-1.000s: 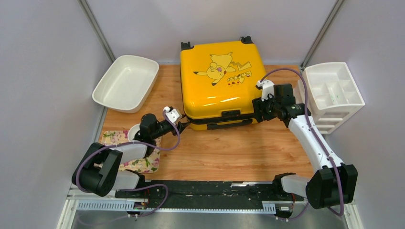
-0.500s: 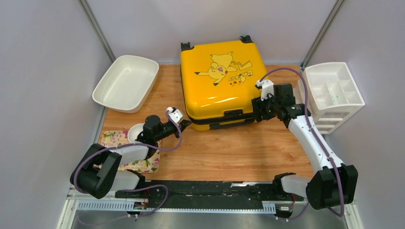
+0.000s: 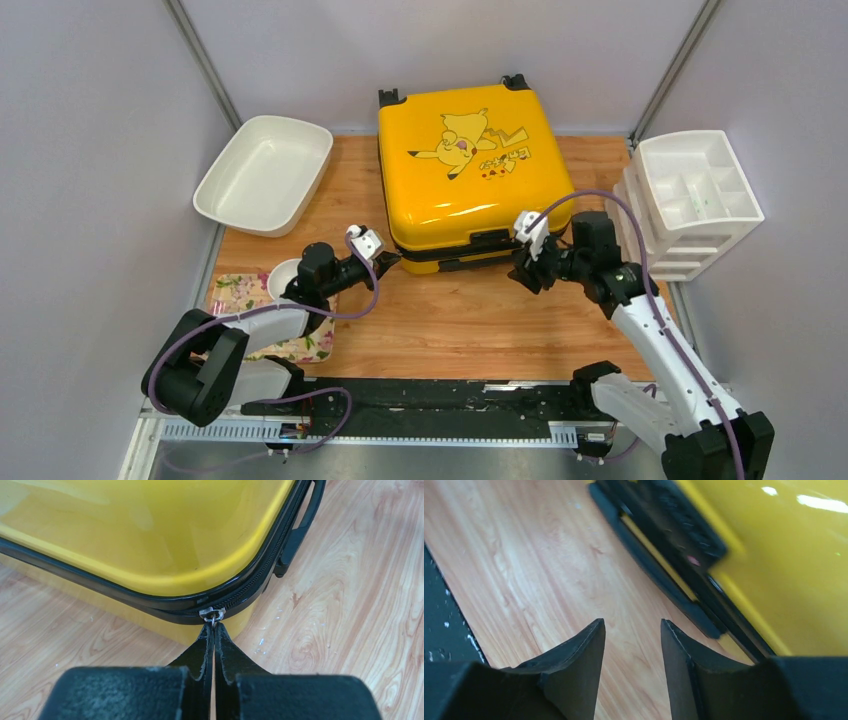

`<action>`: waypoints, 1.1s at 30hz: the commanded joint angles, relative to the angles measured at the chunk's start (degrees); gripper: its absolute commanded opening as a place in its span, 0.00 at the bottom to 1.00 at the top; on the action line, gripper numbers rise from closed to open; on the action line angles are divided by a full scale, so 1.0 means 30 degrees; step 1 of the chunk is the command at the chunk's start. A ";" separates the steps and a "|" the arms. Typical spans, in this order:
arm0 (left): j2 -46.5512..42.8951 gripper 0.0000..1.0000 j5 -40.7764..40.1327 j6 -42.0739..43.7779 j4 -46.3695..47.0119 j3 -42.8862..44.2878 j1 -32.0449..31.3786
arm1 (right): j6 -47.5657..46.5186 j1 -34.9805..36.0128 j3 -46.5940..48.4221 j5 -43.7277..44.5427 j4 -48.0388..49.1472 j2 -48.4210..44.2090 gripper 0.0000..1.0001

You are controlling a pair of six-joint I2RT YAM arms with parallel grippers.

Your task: Open, take out, and arrange the luggage

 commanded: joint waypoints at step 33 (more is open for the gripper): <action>0.0408 0.00 -0.0008 -0.0105 0.0177 0.0502 -0.0042 | -0.6283 0.8803 -0.0608 0.7521 0.8172 0.8571 0.17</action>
